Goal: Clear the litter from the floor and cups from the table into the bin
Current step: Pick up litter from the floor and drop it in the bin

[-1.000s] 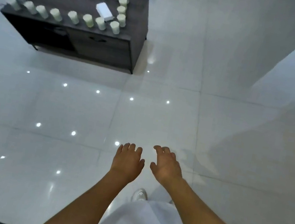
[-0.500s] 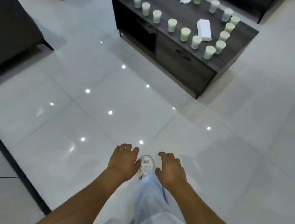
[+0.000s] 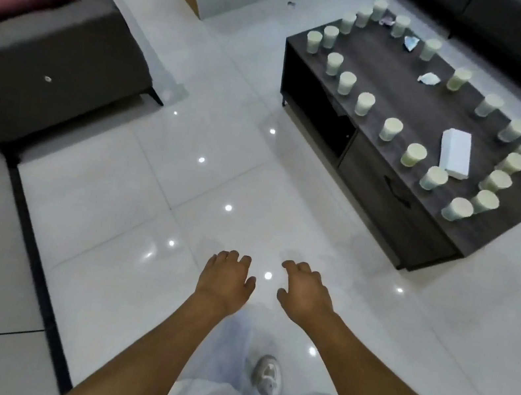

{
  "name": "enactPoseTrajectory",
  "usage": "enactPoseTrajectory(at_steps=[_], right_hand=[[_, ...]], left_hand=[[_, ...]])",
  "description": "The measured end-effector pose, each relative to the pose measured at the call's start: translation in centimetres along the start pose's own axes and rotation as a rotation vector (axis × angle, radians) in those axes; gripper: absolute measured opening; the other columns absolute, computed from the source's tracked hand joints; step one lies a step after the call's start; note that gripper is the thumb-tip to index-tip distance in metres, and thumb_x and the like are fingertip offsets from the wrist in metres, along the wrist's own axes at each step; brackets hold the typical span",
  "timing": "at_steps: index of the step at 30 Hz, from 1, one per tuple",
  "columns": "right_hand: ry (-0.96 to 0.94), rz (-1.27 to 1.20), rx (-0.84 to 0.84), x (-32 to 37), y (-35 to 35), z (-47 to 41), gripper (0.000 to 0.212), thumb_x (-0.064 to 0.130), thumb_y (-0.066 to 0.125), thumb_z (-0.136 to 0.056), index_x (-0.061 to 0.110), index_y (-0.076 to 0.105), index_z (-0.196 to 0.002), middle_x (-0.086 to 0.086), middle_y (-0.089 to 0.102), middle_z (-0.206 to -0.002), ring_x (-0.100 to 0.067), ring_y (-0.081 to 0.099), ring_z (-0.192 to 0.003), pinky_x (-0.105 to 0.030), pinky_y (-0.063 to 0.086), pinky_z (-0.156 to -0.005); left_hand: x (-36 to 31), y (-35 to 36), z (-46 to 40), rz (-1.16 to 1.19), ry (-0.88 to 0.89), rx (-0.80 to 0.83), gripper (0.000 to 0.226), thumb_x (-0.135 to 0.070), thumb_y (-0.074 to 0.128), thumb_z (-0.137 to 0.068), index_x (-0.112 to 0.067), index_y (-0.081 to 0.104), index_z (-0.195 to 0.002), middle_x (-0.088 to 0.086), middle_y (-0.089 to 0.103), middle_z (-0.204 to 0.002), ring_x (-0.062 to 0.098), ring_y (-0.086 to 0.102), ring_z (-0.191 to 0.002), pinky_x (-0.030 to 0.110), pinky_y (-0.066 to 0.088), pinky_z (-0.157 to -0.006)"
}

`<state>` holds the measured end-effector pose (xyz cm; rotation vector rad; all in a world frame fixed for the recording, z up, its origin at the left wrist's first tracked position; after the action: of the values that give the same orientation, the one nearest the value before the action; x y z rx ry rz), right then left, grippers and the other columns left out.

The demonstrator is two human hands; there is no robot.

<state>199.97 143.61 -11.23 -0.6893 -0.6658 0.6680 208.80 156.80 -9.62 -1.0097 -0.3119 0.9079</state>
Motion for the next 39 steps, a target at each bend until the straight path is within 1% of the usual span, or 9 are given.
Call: enactPoseTrajectory(at_steps=[4, 9, 15, 19, 24, 28, 31, 36, 39], right_hand=[[-0.007, 0.018, 0.012, 3.7, -4.0, -8.5, 0.052, 0.023, 0.049, -0.094, 0.023, 0.032, -0.144, -0.005, 0.039, -0.140, -0.028, 0.042, -0.122, -0.038, 0.044, -0.096], [0.009, 0.026, 0.009, 9.7, -10.8, -19.1, 0.051, 0.025, 0.049, -0.094, 0.023, 0.033, -0.142, -0.006, 0.041, -0.138, -0.027, 0.044, -0.120, -0.038, 0.045, -0.094], [-0.039, 0.000, -0.035, 16.1, -19.4, -30.6, 0.054, 0.025, 0.049, -0.094, 0.022, 0.032, -0.145, -0.006, 0.039, -0.142, -0.028, 0.042, -0.123, -0.038, 0.045, -0.093], [-0.020, 0.006, -0.007, 17.8, -23.7, -37.9, 0.053, 0.025, 0.049, -0.094, 0.023, 0.032, -0.144, -0.004, 0.040, -0.141, -0.028, 0.042, -0.123, -0.037, 0.044, -0.092], [-0.015, 0.025, -0.017, 19.0, -31.1, -49.4, 0.053, 0.025, 0.050, -0.095, 0.022, 0.031, -0.144, -0.005, 0.040, -0.140, -0.028, 0.042, -0.123, -0.037, 0.044, -0.094], [-0.019, 0.019, -0.002, 20.9, -37.9, -58.3, 0.054, 0.023, 0.049, -0.095, 0.021, 0.030, -0.145, -0.006, 0.040, -0.140, -0.027, 0.042, -0.123, -0.037, 0.045, -0.093], [-0.033, 0.020, -0.024, 22.5, -42.6, -63.7, 0.054, 0.023, 0.050, -0.094, 0.020, 0.031, -0.144, -0.007, 0.040, -0.139, -0.029, 0.042, -0.123, -0.039, 0.045, -0.095], [-0.011, 0.023, -0.025, 24.7, -48.7, -72.3, 0.053, 0.024, 0.050, -0.094, 0.020, 0.032, -0.143, -0.007, 0.040, -0.138, -0.028, 0.043, -0.120, -0.037, 0.044, -0.088], [0.016, 0.002, -0.014, 25.9, -51.6, -77.9, 0.052, 0.025, 0.051, -0.093, 0.020, 0.033, -0.142, -0.007, 0.040, -0.138, -0.029, 0.043, -0.121, -0.038, 0.045, -0.088]], left_hand=[[4.2, -4.4, -7.6, 0.020, -0.033, 0.004, 0.044, -0.039, 0.036, -0.098, -0.015, 0.045, -0.134, 0.006, 0.051, -0.129, 0.024, 0.044, -0.122, 0.032, 0.033, -0.104], [10.6, -11.7, -17.0, 0.043, -0.072, 0.026, 0.046, -0.041, 0.036, -0.098, -0.016, 0.043, -0.136, 0.006, 0.050, -0.132, 0.024, 0.043, -0.124, 0.032, 0.032, -0.104], [16.4, -21.4, -27.7, 0.057, -0.085, -0.016, 0.047, -0.040, 0.037, -0.098, -0.015, 0.043, -0.136, 0.007, 0.050, -0.129, 0.025, 0.045, -0.120, 0.033, 0.034, -0.102], [18.5, -25.9, -34.8, 0.036, -0.083, 0.003, 0.046, -0.041, 0.037, -0.098, -0.015, 0.043, -0.135, 0.007, 0.051, -0.129, 0.026, 0.045, -0.119, 0.033, 0.034, -0.102], [20.4, -32.4, -46.4, 0.047, -0.088, -0.004, 0.048, -0.040, 0.038, -0.098, -0.015, 0.039, -0.139, 0.008, 0.049, -0.132, 0.027, 0.045, -0.121, 0.034, 0.033, -0.104], [21.4, -39.3, -55.4, 0.056, -0.092, 0.015, 0.047, -0.039, 0.038, -0.098, -0.014, 0.041, -0.137, 0.008, 0.049, -0.132, 0.027, 0.045, -0.120, 0.034, 0.035, -0.103], [22.6, -44.8, -61.2, 0.048, -0.082, -0.030, 0.046, -0.039, 0.039, -0.098, -0.012, 0.044, -0.135, 0.009, 0.051, -0.128, 0.028, 0.048, -0.116, 0.034, 0.037, -0.099], [24.9, -52.0, -70.3, 0.053, -0.074, -0.028, 0.046, -0.038, 0.039, -0.098, -0.013, 0.042, -0.136, 0.008, 0.050, -0.128, 0.027, 0.047, -0.117, 0.033, 0.037, -0.098], [26.5, -54.8, -76.3, 0.032, -0.047, 0.010, 0.045, -0.038, 0.040, -0.097, -0.015, 0.042, -0.136, 0.008, 0.050, -0.129, 0.026, 0.046, -0.118, 0.033, 0.037, -0.097]])
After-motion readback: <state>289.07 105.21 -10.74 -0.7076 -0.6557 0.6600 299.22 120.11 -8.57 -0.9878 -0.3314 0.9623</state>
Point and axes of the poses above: each hand's wrist, its own z-axis away from the middle knuckle, its own y-axis out of the palm, x = y × z, the point moved 2 cm from there along -z, towards the middle knuckle
